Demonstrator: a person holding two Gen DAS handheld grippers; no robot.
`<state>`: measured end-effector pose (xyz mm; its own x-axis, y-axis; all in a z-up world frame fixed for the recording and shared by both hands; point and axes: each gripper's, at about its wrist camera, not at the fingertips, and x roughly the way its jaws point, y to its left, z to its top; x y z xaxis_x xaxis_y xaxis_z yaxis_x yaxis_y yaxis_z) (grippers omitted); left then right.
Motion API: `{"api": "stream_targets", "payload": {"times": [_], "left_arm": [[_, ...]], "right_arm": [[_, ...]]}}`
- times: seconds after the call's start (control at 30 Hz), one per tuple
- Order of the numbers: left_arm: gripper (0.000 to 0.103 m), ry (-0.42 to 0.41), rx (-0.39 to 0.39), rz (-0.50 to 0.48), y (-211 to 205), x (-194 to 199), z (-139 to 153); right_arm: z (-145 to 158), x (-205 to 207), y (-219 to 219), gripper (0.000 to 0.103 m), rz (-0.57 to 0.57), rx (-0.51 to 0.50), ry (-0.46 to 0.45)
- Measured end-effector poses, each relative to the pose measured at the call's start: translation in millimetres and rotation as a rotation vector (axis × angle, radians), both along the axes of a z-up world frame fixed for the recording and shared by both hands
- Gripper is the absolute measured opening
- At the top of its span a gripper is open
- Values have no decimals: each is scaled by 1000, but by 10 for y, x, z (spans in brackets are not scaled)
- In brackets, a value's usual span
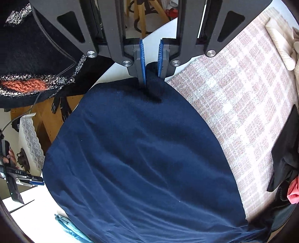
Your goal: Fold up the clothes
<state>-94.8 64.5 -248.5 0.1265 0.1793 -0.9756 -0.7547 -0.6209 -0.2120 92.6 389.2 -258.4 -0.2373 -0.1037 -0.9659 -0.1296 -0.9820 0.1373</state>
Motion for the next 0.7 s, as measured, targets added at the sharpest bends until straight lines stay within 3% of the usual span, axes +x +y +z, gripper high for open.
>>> {"api": "stream_targets", "payload": {"times": [0.03,0.1,0.27,0.43,0.47,0.5,0.57,0.7], "left_arm": [[9,-3,17,22,-26,-13,49],[8,4,43,61,-97,-78,138],[8,45,123,186,-346,-270,515],[7,115,179,306,-787,-408,1041],[6,123,186,327,-874,-413,1141],[1,139,185,339,-915,-423,1209],[0,151,154,332,-969,-384,1219],[1,71,82,300,-854,-261,731]], "right_arm": [[-38,-7,-26,41,13,-9,-6],[-39,-14,-57,9,29,-59,11],[412,0,-48,7,14,-216,153],[1152,360,287,7,-115,-340,325],[1164,472,363,7,-149,-325,321],[1097,550,419,7,-180,-283,283],[874,630,544,7,-254,-232,192],[434,634,846,11,-356,-209,43]]}}
